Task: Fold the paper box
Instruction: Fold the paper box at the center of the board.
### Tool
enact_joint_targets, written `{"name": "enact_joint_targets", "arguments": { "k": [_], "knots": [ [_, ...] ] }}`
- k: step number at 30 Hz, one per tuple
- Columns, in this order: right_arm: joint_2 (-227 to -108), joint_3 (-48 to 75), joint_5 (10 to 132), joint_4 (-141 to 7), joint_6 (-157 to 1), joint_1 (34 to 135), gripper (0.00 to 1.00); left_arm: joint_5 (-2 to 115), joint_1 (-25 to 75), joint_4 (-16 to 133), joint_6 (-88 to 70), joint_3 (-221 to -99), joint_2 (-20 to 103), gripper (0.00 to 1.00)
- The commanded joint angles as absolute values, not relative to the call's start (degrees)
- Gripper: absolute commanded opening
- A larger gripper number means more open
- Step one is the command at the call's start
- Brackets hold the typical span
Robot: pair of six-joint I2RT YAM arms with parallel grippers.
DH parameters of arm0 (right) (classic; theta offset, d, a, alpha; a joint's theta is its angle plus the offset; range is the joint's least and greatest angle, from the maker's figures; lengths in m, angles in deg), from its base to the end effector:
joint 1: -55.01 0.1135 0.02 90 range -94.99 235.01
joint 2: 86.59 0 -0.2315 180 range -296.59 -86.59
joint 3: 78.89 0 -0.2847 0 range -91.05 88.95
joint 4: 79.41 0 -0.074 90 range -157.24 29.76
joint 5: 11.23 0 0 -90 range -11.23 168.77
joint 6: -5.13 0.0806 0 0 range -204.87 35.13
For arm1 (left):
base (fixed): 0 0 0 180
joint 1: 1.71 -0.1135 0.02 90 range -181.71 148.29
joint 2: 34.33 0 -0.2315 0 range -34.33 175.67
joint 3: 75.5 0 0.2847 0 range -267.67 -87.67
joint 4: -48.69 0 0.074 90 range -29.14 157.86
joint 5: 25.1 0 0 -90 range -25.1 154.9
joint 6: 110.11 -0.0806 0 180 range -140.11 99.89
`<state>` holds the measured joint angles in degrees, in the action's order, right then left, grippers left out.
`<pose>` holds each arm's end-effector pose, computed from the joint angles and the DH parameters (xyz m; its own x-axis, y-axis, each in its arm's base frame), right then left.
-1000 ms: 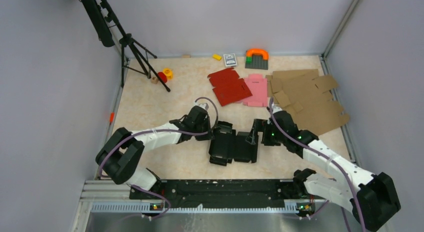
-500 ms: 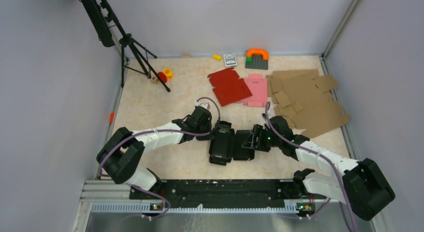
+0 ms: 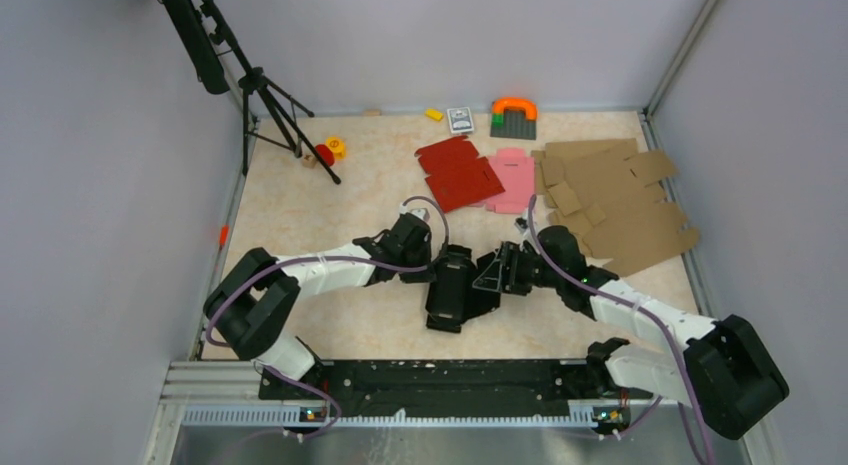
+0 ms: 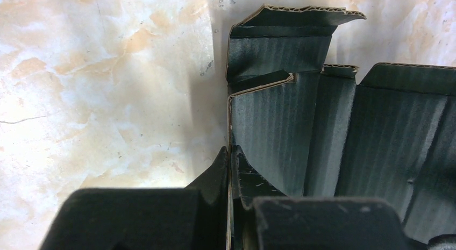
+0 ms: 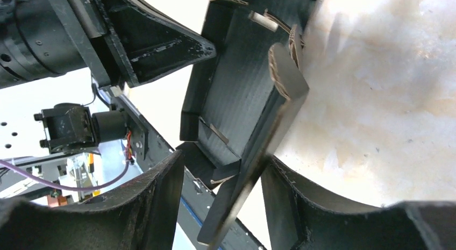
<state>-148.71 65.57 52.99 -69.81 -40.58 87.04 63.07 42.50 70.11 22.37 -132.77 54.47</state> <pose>0.2227 0.1807 0.1042 -0.8995 0.1789 -0.3985 -0.2054 0.6318 0.7474 0.2498 -0.2466 0.0727 -0.9019 -0.0643 -0.4271 0.1378 0.8943 -0.4257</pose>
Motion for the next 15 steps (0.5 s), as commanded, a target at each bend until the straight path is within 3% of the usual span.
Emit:
{"name": "enact_joint_targets", "arguments": {
  "k": [1, 4, 11, 15],
  "knots": [
    [-148.99, 63.86, 49.8, -75.88, -40.85, 87.38, 0.54, 61.62, 43.15, 67.28, 23.42, -134.84, 54.6, 0.0],
    [-151.98, 59.55, 54.59, -71.04, -44.3, 91.02, 0.53, 60.45, 43.55, 66.77, 24.1, -135.38, 55.09, 0.0],
    [-156.4, 53.46, 64.85, -60.18, -48.73, 92.89, 0.35, 59.53, 44.45, 65.28, 26.29, -135.43, 55.76, 0.0],
    [-156.07, 52.59, 66.03, -58.64, -50.53, 92.9, 0.3, 59.62, 45.45, 64.73, 26.79, -135.9, 56.04, 0.08]
  ]
}}
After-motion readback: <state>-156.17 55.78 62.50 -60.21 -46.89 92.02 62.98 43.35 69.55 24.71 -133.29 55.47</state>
